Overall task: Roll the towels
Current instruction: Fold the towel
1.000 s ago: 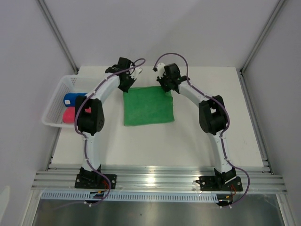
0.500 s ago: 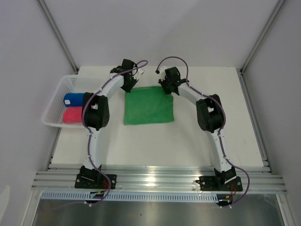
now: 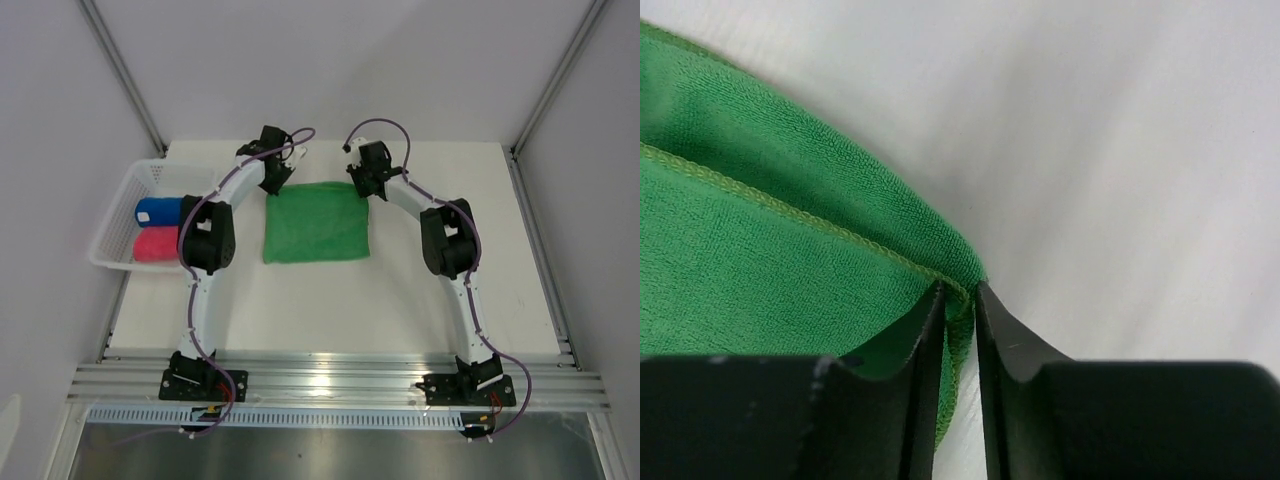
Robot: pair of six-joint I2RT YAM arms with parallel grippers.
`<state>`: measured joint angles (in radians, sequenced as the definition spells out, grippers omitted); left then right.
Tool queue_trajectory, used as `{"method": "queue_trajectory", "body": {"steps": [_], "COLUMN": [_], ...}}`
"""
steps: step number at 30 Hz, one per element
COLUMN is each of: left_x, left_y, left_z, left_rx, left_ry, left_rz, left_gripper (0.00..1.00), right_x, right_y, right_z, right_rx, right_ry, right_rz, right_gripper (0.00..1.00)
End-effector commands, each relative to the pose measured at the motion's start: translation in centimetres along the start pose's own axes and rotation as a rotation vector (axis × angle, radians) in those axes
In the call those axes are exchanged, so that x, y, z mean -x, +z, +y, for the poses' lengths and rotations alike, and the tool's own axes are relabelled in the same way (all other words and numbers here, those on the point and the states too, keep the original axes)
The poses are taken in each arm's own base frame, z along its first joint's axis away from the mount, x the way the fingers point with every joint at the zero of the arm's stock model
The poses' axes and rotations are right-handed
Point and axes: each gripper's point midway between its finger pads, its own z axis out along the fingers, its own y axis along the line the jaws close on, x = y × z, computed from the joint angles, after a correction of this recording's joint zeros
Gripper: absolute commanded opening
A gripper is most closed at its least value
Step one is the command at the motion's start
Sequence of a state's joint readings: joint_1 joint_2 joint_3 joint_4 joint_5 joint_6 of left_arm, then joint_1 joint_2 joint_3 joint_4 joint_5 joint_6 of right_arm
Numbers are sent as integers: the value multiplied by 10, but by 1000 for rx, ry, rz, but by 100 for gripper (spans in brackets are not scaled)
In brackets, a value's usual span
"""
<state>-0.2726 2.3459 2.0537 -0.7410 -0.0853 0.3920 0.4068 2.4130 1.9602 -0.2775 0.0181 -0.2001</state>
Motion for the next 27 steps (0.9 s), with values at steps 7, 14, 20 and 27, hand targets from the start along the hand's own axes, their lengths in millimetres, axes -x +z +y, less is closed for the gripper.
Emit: {"method": "queue_trajectory", "body": {"steps": [7, 14, 20, 27], "left_x": [14, -11, -23, -49], "left_y": [-10, -4, -8, -52], "left_z": [18, 0, -14, -37], "left_rx": [47, -5, -48, -138], "left_ry": [-31, -43, -8, 10], "left_rz": [-43, 1, 124, 159], "left_gripper": [1, 1, 1, 0], "right_x": [27, 0, -32, -72], "right_y": [-14, -16, -24, -79], "right_z": [1, 20, 32, 54], "right_rx": [86, 152, 146, 194], "right_ry": [96, 148, 208, 184], "right_rz": [-88, -56, 60, 121], "right_gripper": [1, 0, 0, 0]}}
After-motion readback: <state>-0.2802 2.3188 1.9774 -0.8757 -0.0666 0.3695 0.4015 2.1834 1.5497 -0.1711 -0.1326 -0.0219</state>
